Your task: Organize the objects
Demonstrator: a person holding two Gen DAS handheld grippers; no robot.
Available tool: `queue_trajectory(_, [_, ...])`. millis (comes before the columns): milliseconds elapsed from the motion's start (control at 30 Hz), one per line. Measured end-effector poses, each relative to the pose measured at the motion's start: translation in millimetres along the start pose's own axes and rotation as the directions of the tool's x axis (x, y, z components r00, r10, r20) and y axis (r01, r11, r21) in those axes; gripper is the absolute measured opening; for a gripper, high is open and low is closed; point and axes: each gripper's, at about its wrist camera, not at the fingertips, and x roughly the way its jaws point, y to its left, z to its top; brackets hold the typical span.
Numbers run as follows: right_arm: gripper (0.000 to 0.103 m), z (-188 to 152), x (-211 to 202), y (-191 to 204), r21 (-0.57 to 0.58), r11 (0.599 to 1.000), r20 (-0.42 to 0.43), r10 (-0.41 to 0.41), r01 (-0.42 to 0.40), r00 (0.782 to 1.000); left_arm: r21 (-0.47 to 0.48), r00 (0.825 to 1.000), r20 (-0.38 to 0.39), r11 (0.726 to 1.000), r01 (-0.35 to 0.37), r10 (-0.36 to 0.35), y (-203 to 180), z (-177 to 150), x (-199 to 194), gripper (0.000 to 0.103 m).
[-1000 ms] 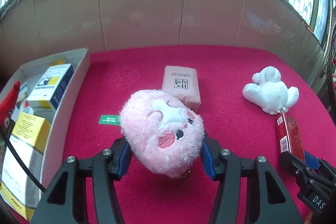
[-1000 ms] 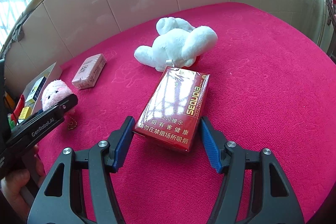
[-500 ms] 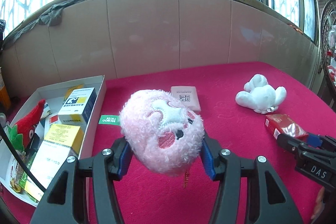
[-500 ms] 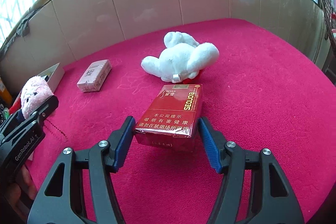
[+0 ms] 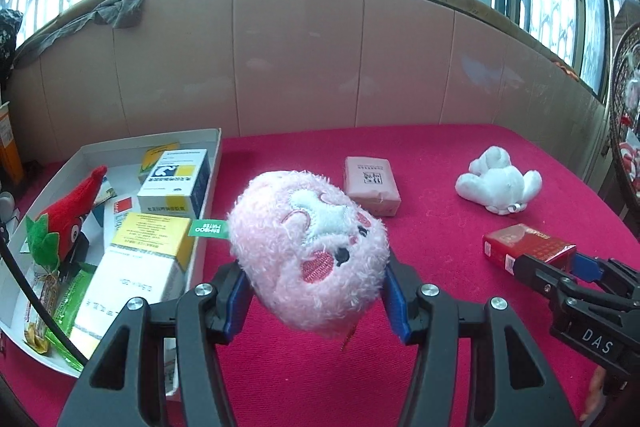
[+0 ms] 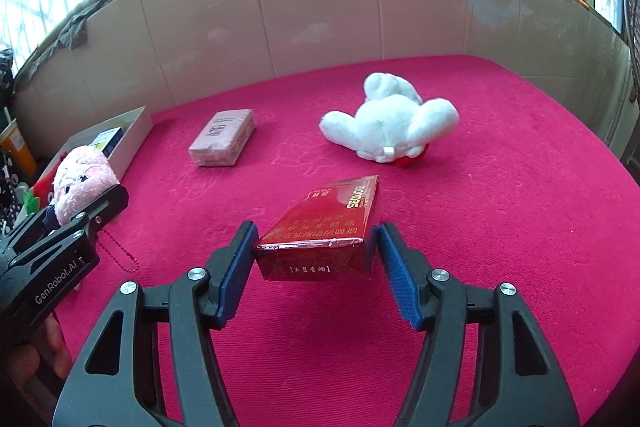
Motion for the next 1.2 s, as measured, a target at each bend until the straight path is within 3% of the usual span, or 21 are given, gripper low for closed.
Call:
queue_trajectory(233, [0.062, 2.6, -2.1, 13.9, -0.025, 1.0, 0.003, 0.006, -0.006, 1.0, 0.001, 0.995, 0.104, 1.0, -0.009, 0.009, 23.0, 15.4, -23.5, 0.056])
queue_trajectory(433, [0.062, 6.1, -2.6, 24.7, -0.053, 0.999, -0.003, -0.003, 0.002, 1.0, 0.039, 0.974, 0.212, 0.995, -0.092, 0.082, 50.5, 27.6, -34.1, 0.056])
queue_trajectory(667, [0.061, 19.2, -6.1, 48.9, -0.094, 0.996, 0.007, 0.009, -0.008, 1.0, -0.063, 0.973, 0.209, 0.995, -0.084, 0.095, 95.8, 31.6, -27.4, 0.056])
queue_trajectory(800, [0.055, 26.4, -6.8, 68.9, -0.123, 0.992, 0.003, 0.027, -0.026, 1.0, -0.113, 0.972, 0.215, 0.991, -0.071, 0.094, 116.0, 33.8, -31.8, 0.056])
queue_trajectory(867, [0.046, 30.0, -9.8, 79.9, -0.143, 0.989, 0.021, 0.043, -0.04, 0.999, -0.139, 0.971, 0.217, 0.988, -0.068, 0.097, 124.8, 33.7, -33.7, 0.056])
queue_trajectory(900, [0.036, 31.5, -10.4, 84.5, -0.152, 0.987, 0.026, 0.051, -0.046, 0.998, -0.153, 0.972, 0.214, 0.986, -0.067, 0.099, 129.5, 33.7, -33.7, 0.056])
queue_trajectory(967, [0.029, 33.9, -7.6, 94.3, -0.175, 0.983, 0.021, 0.058, -0.053, 0.998, -0.192, 0.973, 0.202, 0.979, -0.068, 0.107, 141.3, 33.7, -32.6, 0.056])
queue_trajectory(1200, [0.028, 30.1, 2.3, 87.6, -0.113, 0.993, -0.031, 0.038, -0.041, 0.999, -0.276, 0.976, 0.19, 0.96, -0.049, 0.105, 165.4, 30.8, -31.3, 0.056])
